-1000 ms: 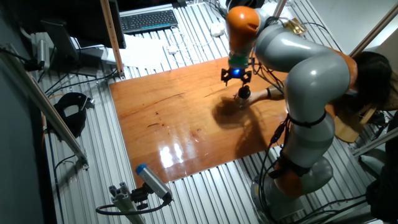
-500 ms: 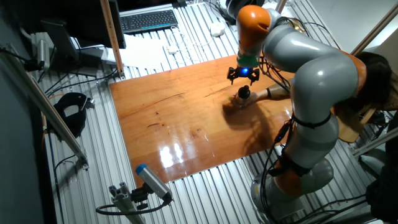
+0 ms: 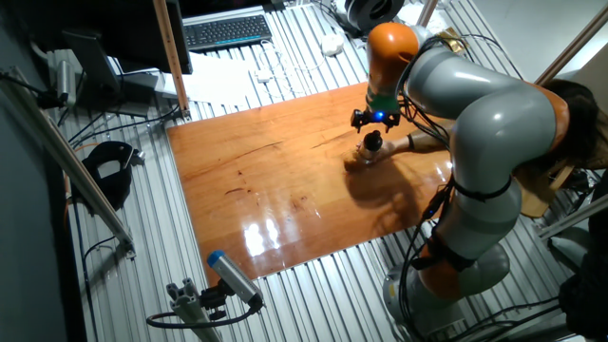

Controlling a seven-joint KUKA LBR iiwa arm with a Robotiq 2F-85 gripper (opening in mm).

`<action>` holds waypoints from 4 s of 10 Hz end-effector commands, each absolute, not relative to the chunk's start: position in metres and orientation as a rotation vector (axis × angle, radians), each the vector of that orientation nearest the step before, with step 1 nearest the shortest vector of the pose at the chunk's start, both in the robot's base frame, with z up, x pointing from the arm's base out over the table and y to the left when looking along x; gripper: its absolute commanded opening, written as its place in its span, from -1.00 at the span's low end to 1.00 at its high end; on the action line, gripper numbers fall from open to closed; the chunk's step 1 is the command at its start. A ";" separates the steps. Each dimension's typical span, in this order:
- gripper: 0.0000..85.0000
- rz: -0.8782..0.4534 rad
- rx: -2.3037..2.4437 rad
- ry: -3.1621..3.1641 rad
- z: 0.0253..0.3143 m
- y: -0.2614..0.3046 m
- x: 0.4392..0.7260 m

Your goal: Unscrew the lid from the jar

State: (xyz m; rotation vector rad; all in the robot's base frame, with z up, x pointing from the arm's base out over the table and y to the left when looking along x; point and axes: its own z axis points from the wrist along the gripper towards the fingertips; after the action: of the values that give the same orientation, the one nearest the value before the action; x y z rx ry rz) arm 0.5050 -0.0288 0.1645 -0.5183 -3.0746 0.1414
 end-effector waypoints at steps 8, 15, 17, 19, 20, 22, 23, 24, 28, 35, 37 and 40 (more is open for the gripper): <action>1.00 0.102 -0.544 -3.116 0.132 -0.042 0.506; 1.00 0.103 -0.931 -3.023 0.122 -0.040 0.503; 0.60 0.097 -0.997 -3.005 0.121 -0.041 0.502; 0.60 0.100 -1.031 -2.991 0.120 -0.042 0.502; 0.60 0.100 -1.033 -2.991 0.119 -0.042 0.502; 0.60 0.105 -1.025 -2.998 0.118 -0.042 0.503; 0.60 0.106 -1.018 -3.000 0.117 -0.042 0.503; 0.60 0.106 -1.014 -3.001 0.117 -0.042 0.503; 0.20 0.120 -0.960 -3.008 0.117 -0.042 0.503; -0.20 0.148 -0.443 -3.055 0.125 -0.038 0.510; -0.20 0.142 -0.448 -3.062 0.125 -0.036 0.510; -0.20 0.148 -0.320 -3.075 0.128 -0.033 0.511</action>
State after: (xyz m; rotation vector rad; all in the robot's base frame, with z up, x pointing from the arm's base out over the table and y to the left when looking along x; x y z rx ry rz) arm 0.5107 -0.0325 0.1283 -0.3199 -3.0741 0.1481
